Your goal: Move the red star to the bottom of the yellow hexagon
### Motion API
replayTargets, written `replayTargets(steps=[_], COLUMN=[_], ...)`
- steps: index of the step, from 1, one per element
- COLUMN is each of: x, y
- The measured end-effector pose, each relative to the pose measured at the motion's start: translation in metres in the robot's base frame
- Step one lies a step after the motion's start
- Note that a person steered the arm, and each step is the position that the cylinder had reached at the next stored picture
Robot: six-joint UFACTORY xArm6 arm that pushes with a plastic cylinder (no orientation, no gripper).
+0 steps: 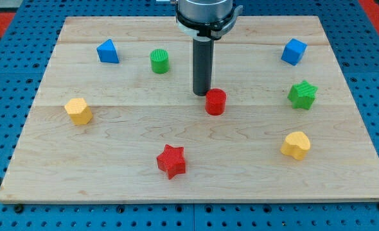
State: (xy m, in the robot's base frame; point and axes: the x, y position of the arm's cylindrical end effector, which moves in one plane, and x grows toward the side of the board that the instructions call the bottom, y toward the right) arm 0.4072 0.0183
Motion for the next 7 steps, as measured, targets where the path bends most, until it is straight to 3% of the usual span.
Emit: replayTargets(steps=[4,7], x=[-0.075,-0.088], y=[-0.044,-0.046])
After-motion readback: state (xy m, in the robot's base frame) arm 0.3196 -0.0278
